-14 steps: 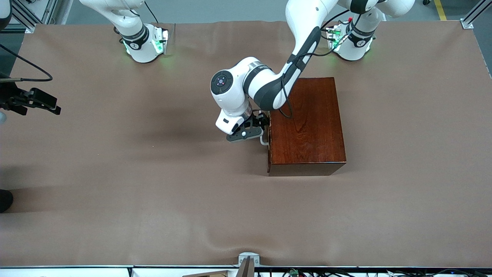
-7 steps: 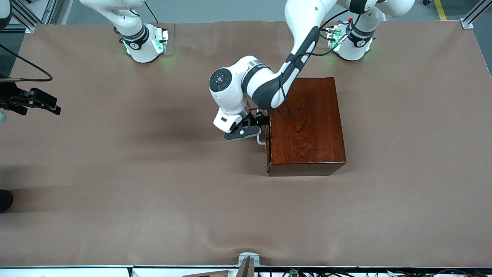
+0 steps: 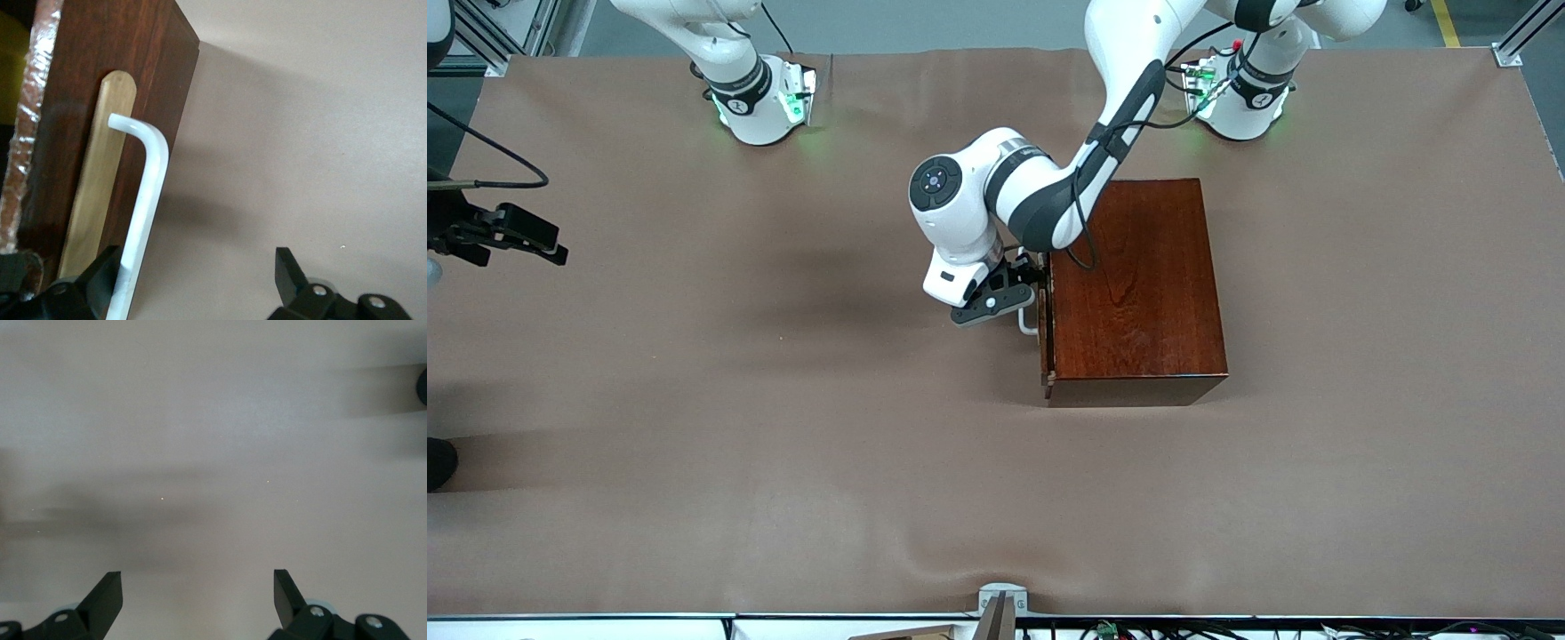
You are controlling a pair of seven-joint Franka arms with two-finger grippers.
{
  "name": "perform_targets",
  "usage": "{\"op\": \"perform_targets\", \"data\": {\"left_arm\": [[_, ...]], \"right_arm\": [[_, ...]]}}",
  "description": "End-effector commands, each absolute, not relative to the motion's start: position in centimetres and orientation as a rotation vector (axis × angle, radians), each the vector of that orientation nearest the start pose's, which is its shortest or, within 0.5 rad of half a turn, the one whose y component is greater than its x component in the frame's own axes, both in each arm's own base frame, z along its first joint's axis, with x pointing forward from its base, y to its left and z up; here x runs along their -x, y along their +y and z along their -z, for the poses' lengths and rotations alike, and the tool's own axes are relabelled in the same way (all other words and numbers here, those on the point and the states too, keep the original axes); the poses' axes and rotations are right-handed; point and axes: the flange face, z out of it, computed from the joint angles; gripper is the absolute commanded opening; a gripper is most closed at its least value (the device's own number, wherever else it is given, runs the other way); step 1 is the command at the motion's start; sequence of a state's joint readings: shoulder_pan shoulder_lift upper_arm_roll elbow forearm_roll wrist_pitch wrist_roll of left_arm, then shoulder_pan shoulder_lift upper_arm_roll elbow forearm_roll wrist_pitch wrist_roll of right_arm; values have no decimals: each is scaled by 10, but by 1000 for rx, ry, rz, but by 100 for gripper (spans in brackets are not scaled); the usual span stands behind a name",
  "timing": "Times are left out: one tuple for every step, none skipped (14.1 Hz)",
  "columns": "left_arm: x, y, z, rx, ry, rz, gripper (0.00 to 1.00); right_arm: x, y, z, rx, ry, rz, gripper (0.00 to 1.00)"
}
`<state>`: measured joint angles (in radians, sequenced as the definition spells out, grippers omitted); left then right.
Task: Open drawer, take yellow block, close drawer
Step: 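Pull the drawer open by its handle with the left gripper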
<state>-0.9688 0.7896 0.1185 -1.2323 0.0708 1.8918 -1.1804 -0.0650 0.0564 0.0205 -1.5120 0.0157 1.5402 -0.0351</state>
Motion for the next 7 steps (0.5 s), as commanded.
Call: {"op": "perform_targets", "data": {"left_arm": [[-460,-586,-288,2955,-432,104,100],[-456,-589,-290,2966,-409,97,100],[-455,-592,-292,2981,-400,102,100],[-456,-594,-293,2999,-382,115,100],[-451,-599,-294,3018,-344,111,100],[-449,-602,-293,3033,-329,113,100],[-449,-604,-294,3043,-325,120,100]], "right_arm": [[-563,-24,-624,3124,16,-28,100],[-563,-25,-624,3124,19,-28,100],[-563,-25,-624,3124,19,-28,100],[-563,-25,-624,3124,19,-28,100],[-563,-24,-624,3124,16,-28,100],[-563,-24,-624,3124,16,-28,100],[-563,-24,-624,3124,16,-28,100]]}}
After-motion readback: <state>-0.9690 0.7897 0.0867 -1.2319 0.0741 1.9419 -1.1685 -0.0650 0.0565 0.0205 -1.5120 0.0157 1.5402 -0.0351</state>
